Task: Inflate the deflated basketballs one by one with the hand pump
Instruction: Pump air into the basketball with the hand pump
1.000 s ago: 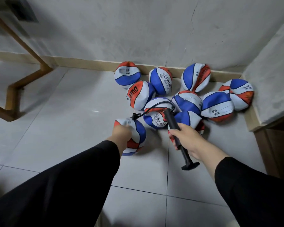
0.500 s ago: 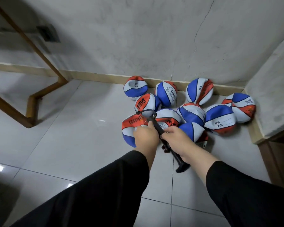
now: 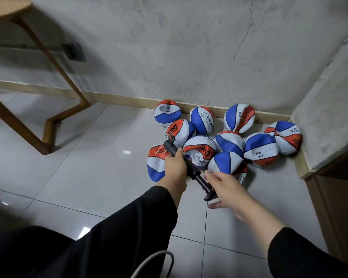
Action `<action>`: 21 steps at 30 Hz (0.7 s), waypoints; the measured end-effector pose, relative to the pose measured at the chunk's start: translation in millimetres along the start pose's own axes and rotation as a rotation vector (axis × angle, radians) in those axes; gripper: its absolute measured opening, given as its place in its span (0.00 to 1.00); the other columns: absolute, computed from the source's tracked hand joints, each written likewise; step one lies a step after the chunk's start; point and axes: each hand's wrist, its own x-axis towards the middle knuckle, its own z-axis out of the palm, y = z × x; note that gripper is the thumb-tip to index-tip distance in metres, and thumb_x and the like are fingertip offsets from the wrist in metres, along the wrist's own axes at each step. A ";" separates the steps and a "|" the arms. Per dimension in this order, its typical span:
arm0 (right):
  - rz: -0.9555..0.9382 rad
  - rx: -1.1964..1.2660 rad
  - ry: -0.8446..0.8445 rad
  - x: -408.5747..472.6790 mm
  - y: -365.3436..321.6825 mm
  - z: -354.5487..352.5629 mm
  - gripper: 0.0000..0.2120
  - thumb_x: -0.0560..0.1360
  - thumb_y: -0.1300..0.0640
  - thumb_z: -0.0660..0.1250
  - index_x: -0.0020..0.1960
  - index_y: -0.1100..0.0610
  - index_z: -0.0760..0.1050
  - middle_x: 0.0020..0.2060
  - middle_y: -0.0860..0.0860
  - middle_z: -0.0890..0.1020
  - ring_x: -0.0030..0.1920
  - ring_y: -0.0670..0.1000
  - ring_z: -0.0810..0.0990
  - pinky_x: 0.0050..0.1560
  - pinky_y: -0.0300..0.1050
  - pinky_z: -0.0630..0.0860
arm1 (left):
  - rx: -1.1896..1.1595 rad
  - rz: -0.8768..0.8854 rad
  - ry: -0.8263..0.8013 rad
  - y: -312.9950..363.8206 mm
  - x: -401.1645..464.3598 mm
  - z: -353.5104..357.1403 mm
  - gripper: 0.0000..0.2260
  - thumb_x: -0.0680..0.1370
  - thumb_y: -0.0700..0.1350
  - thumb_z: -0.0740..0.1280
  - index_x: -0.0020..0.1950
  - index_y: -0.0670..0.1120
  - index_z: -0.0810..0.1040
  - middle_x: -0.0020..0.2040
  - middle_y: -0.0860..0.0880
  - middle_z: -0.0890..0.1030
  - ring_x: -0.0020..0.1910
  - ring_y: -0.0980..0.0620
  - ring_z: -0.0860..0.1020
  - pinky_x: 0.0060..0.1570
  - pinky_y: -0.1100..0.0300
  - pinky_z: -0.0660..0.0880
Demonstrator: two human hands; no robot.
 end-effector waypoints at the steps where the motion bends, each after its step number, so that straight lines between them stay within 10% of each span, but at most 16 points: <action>1: 0.028 0.102 0.048 -3.9 2.3 6.2 0.13 0.83 0.44 0.63 0.53 0.53 0.79 0.46 0.56 0.79 0.41 0.55 0.82 0.38 0.52 0.84 | -0.029 0.002 0.020 0.7 -0.4 -0.2 0.17 0.85 0.53 0.63 0.63 0.40 0.77 0.44 0.44 0.83 0.41 0.46 0.81 0.39 0.56 0.78; 8: 0.156 0.552 0.270 -14.4 20.0 53.0 0.20 0.80 0.41 0.67 0.50 0.59 0.77 0.38 0.56 0.77 0.32 0.51 0.73 0.31 0.45 0.74 | -0.115 0.060 0.108 -3.2 -8.1 2.9 0.19 0.82 0.55 0.67 0.64 0.43 0.71 0.41 0.45 0.76 0.33 0.51 0.75 0.26 0.62 0.74; 14: 0.184 0.607 0.436 1.8 25.3 58.1 0.17 0.82 0.45 0.65 0.46 0.59 0.78 0.35 0.53 0.73 0.30 0.50 0.69 0.32 0.45 0.71 | -0.099 0.043 0.097 -4.7 -5.7 -3.1 0.05 0.81 0.43 0.67 0.52 0.43 0.73 0.32 0.48 0.73 0.26 0.53 0.71 0.25 0.62 0.73; 21: 0.196 0.561 0.439 17.3 25.7 61.7 0.23 0.84 0.40 0.58 0.44 0.58 0.75 0.35 0.55 0.77 0.29 0.52 0.70 0.30 0.45 0.72 | -0.155 0.036 0.167 -16.1 -11.4 11.6 0.11 0.80 0.49 0.71 0.48 0.44 0.72 0.32 0.46 0.73 0.20 0.54 0.70 0.21 0.64 0.69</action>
